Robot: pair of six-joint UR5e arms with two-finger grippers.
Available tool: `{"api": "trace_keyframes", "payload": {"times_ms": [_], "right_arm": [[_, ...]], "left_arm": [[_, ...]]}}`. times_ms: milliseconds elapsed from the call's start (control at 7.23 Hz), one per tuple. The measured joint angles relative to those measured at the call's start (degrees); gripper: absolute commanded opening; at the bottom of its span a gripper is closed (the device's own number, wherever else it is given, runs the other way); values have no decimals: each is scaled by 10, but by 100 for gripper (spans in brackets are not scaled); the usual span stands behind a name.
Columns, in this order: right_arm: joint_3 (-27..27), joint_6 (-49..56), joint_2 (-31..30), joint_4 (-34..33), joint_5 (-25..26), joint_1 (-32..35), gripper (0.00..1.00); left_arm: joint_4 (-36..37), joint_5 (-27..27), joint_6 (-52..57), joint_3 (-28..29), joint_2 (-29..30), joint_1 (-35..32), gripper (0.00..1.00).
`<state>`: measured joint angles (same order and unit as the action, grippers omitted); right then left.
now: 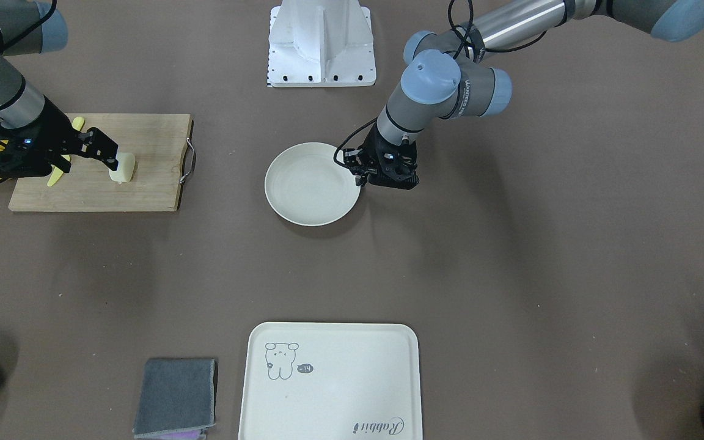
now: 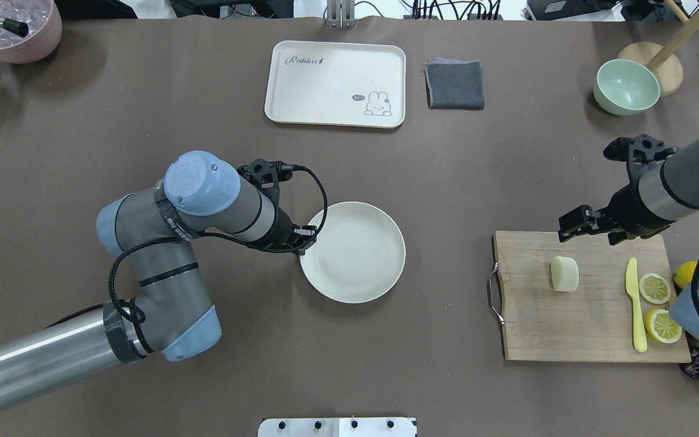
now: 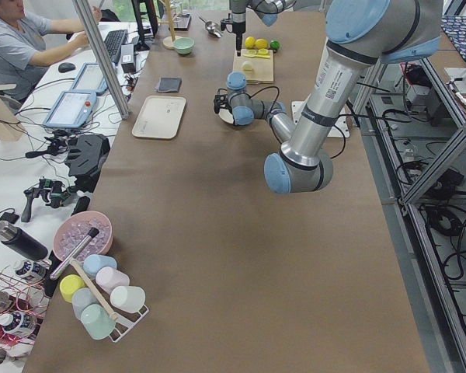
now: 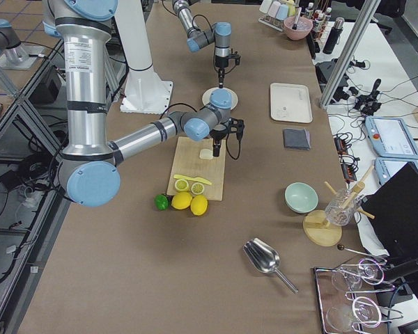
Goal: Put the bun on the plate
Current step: 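Close the right gripper on the cream bun while the left gripper holds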
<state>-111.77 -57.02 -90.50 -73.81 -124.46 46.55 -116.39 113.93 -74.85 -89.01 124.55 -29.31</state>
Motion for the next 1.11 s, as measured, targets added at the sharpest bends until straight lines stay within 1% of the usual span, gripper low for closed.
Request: {"api": "trace_keyframes", "payload": {"times_ms": [277, 553, 691, 830, 968, 1106], "right_arm": [[3, -20, -3, 1, 27, -42, 97], [12, -24, -2, 2, 40, -68, 90], [20, -21, -3, 6, 42, -74, 82], [28, -19, -3, 14, 43, -77, 70], [32, -18, -2, 19, 43, -78, 57], [34, -17, -1, 21, 42, -78, 40]], "left_arm": [[-1, -2, 1, 7, 3, 1, 0], [-1, -2, 2, 11, 2, 1, 0], [-1, -2, 3, 12, 2, 1, 0], [-1, -2, 3, 12, 3, 0, 0], [-1, -2, 3, 11, 3, 0, 98], [-1, -2, 3, 9, 4, 0, 98]]}}
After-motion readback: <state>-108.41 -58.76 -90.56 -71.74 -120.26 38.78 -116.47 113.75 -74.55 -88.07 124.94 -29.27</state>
